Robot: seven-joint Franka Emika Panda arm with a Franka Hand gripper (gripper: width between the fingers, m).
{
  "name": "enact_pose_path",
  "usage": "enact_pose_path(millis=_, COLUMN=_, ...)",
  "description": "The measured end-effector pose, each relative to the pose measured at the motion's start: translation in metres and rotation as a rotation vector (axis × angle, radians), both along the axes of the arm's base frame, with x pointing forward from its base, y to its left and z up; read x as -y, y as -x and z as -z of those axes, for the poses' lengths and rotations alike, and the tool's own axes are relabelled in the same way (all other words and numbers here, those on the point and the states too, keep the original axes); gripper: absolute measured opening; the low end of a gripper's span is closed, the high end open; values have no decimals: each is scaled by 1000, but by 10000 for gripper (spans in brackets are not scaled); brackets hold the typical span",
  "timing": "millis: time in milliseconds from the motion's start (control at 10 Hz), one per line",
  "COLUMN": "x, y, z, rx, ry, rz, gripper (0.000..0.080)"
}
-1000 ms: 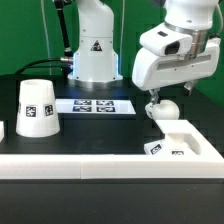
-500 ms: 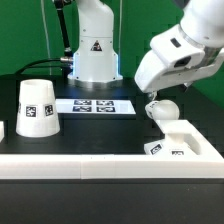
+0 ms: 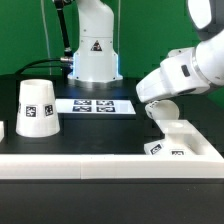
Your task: Assemble lamp
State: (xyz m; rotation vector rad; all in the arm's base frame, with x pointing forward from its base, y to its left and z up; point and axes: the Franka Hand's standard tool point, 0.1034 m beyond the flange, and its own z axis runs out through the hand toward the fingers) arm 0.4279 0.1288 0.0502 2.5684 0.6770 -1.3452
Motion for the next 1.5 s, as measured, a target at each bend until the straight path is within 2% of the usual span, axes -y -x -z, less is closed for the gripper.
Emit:
enact_pose_path(millis=400, x=-1, y=-4, z=4, rx=25, ry=-9, rz=-4, gripper=698)
enact_pose_path(millis=600, x=3, y=-1, z=18, rx=44, ry=-16, rz=3, gripper=698)
enact_pose_path(millis=1000, x=1, y=7, z=37, rx=60, ry=-16, rz=6, gripper=698)
enact_pose_path(millis=1500, x=0, y=9, z=43, rx=66, ry=-22, rz=5, gripper=698)
